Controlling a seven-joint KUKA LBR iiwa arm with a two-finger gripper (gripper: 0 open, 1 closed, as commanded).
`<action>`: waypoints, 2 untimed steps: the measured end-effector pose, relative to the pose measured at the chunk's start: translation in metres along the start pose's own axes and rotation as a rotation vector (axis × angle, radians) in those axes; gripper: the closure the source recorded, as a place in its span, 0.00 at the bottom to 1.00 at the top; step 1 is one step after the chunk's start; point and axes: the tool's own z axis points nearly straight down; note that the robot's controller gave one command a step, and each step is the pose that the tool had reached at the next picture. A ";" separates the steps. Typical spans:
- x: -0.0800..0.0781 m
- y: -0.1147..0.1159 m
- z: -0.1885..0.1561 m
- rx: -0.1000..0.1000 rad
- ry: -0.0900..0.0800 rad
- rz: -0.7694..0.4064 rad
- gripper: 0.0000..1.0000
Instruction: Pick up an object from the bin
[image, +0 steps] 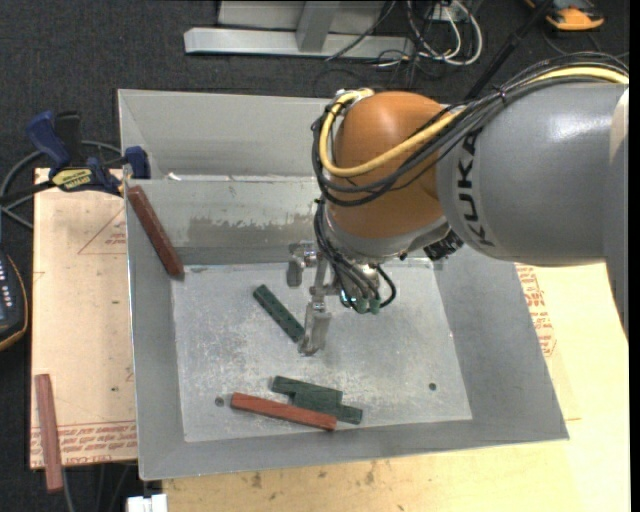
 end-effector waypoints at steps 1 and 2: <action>-0.034 -0.024 0.148 0.000 -0.002 0.084 0.00; -0.035 -0.023 0.147 -0.002 -0.008 0.085 0.00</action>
Offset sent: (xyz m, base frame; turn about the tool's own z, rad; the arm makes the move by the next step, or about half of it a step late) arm 0.0342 -0.0235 -0.1434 0.0853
